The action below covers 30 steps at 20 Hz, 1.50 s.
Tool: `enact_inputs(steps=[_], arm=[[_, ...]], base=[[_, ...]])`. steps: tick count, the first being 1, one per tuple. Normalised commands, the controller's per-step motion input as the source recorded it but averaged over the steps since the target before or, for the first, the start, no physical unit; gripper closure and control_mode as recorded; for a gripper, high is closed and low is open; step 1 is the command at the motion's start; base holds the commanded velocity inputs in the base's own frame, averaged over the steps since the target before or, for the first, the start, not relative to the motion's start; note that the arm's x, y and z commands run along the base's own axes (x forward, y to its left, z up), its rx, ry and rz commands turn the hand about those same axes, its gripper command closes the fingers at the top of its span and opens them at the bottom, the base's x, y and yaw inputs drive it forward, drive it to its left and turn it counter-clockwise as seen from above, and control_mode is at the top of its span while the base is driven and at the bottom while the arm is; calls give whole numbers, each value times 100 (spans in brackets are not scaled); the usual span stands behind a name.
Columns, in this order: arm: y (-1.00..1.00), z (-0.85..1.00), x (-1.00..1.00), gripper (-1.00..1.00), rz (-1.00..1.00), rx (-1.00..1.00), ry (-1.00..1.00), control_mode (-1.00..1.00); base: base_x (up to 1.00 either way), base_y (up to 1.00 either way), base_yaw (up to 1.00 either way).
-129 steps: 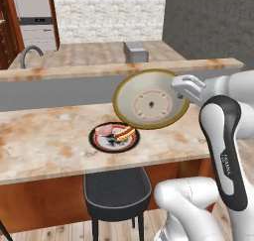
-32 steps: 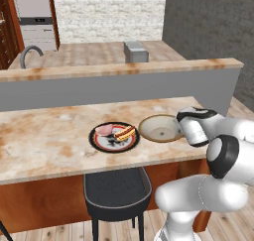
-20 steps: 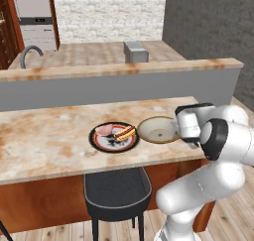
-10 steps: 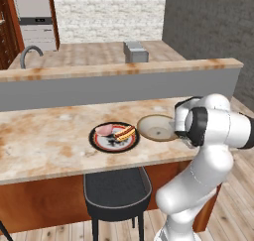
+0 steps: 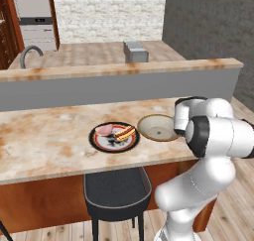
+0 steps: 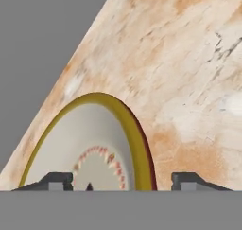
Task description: Take the smaller bowl and place it next to the appetizer plate on the dining counter , and place the larger bowl next to the plate with cooked food.
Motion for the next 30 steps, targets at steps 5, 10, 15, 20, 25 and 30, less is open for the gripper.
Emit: enact_inputs(steps=[5,10,15,20,25,30], arm=[[-26,76,-12,-100,-5,-5,6,-100],[-35,88,-32,-100,-2,-6,13,-100],[-17,100,-57,-100,3,-12,3,-100],[-39,100,-32,-100,3,-18,-3,-100],[-39,100,-51,-100,0,-18,0,-100],[9,100,-87,-100,6,-20,14,-100]], base=[[0,0,0],[0,0,0],[0,0,0],[0,0,0],[0,0,0],[0,0,0]])
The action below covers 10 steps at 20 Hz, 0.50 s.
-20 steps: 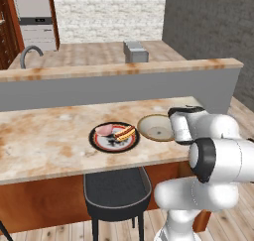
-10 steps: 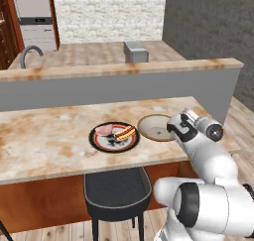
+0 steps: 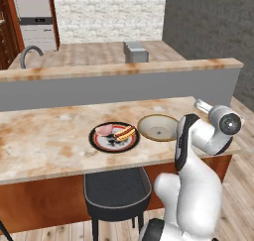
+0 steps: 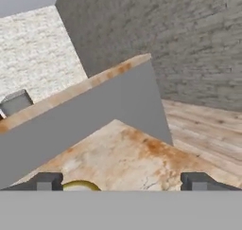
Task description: Take the smaller bowl and place it next to the appetizer plate on the dining counter , and place the larger bowl next to the plate with cooked food.
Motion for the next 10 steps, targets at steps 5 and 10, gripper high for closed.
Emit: enact_inputs(steps=[5,10], arm=[[61,100,-92,-100,17,-33,33,-100],[72,90,-73,-100,25,-31,38,-100]], base=[[0,0,0],[0,0,0]])
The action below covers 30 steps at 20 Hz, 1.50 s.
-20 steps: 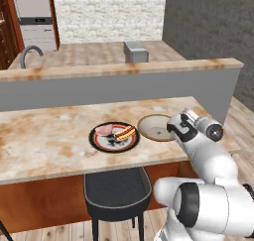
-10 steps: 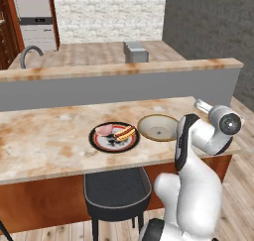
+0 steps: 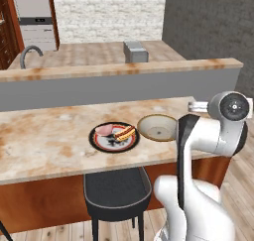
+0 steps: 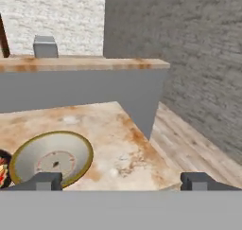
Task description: Take the smaller bowl and place it next to the appetizer plate on the dining counter , and place the larger bowl next to the plate with cooked food.
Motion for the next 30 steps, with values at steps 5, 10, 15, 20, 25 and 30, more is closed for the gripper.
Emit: enact_inputs(steps=[5,10,15,20,25,30], arm=[[43,10,-40,-100,46,-10,13,-100],[36,0,-12,-100,53,-1,12,-100],[31,0,-3,-100,50,0,10,-100],[23,0,0,-100,20,-1,13,100],[0,0,0,-100,0,0,0,100],[0,0,0,-100,0,0,0,100]], base=[[0,0,0],[0,0,0],[0,0,0],[-5,5,1],[-51,-18,-17],[-67,-93,-39]])
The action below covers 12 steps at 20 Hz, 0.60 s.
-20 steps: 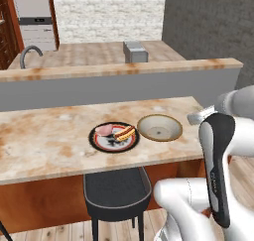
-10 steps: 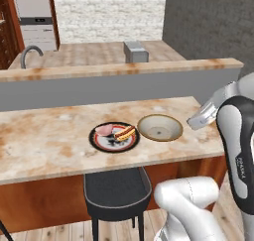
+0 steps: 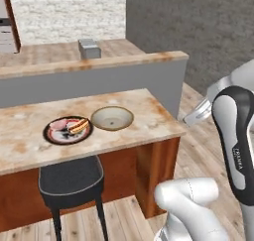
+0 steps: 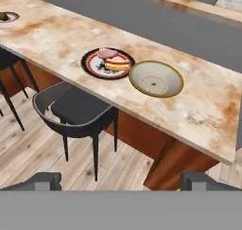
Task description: Take the smaller bowl and place it next to the appetizer plate on the dining counter , and place the larger bowl next to the plate with cooked food.
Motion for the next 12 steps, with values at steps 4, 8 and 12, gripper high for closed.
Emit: enact_inputs(steps=[4,8,12], arm=[[0,0,0,-100,0,0,0,100],[0,0,0,-100,0,0,0,100],[0,0,0,-100,0,0,0,100]], base=[[-14,-100,-35],[3,-100,-23],[47,-100,-15]])
